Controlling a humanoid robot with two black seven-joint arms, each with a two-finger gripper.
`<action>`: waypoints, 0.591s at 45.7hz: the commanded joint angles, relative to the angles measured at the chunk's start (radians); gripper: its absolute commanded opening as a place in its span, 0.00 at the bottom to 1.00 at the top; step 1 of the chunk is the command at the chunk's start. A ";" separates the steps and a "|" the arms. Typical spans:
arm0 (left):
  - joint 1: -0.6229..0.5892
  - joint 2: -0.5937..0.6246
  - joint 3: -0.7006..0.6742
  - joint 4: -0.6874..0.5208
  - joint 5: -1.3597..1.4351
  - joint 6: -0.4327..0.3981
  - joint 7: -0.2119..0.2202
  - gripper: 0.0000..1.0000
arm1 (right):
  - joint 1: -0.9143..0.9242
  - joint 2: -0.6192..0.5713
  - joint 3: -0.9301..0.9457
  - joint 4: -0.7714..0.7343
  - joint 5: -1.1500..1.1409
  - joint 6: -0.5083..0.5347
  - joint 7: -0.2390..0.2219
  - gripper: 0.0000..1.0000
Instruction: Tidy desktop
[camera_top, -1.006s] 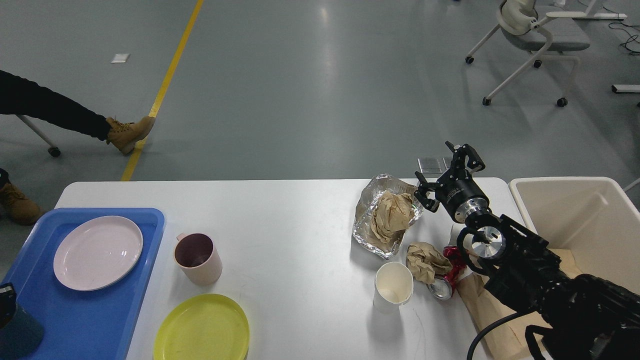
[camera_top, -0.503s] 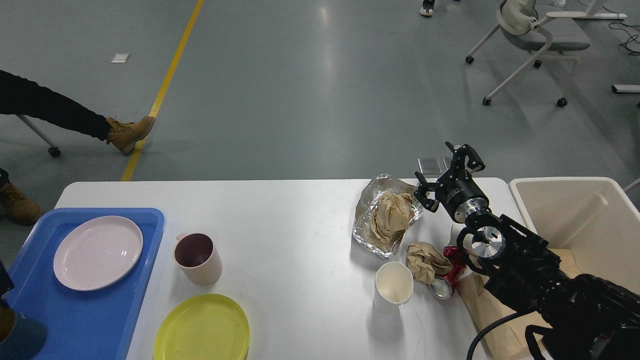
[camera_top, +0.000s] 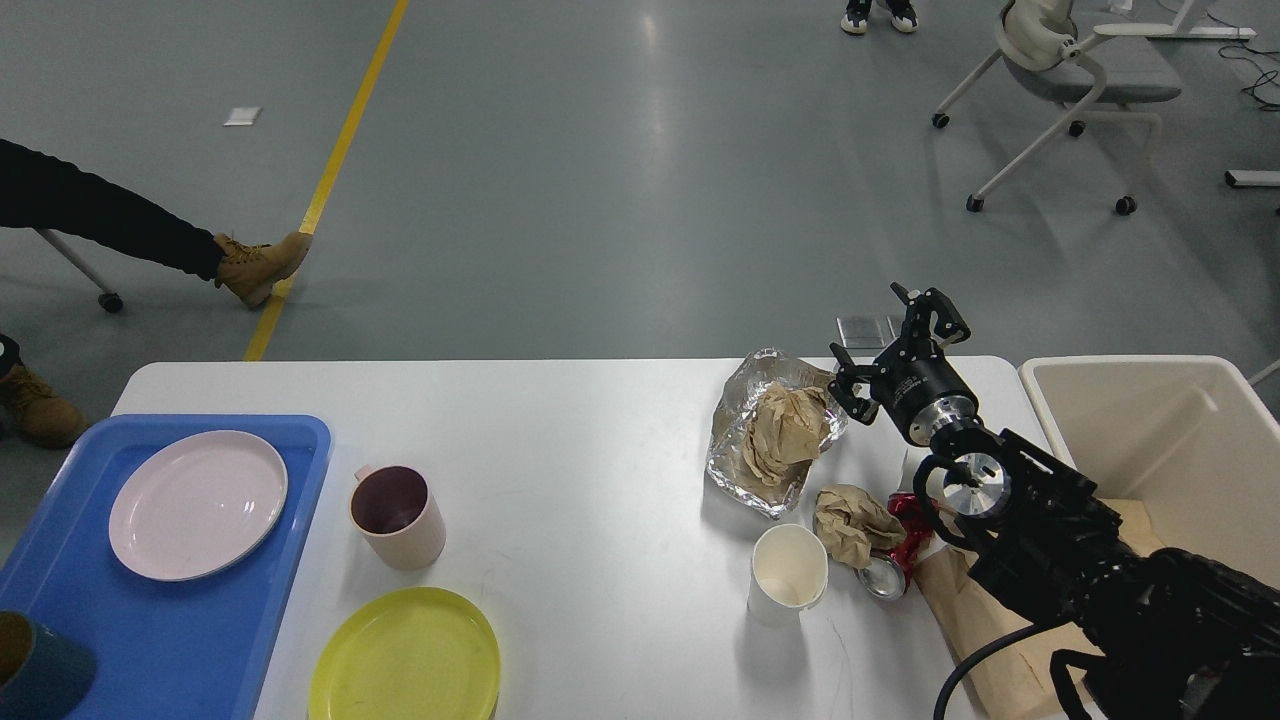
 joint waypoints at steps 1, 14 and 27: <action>-0.215 -0.011 0.136 -0.026 -0.003 0.000 -0.010 0.81 | 0.000 0.000 0.000 0.000 0.000 0.000 0.000 1.00; -0.690 -0.185 0.449 -0.242 -0.022 0.000 -0.056 0.81 | 0.000 0.000 0.000 0.000 0.000 0.000 0.000 1.00; -0.854 -0.426 0.579 -0.339 -0.022 0.000 -0.248 0.81 | 0.000 0.000 0.000 0.000 0.000 0.000 0.000 1.00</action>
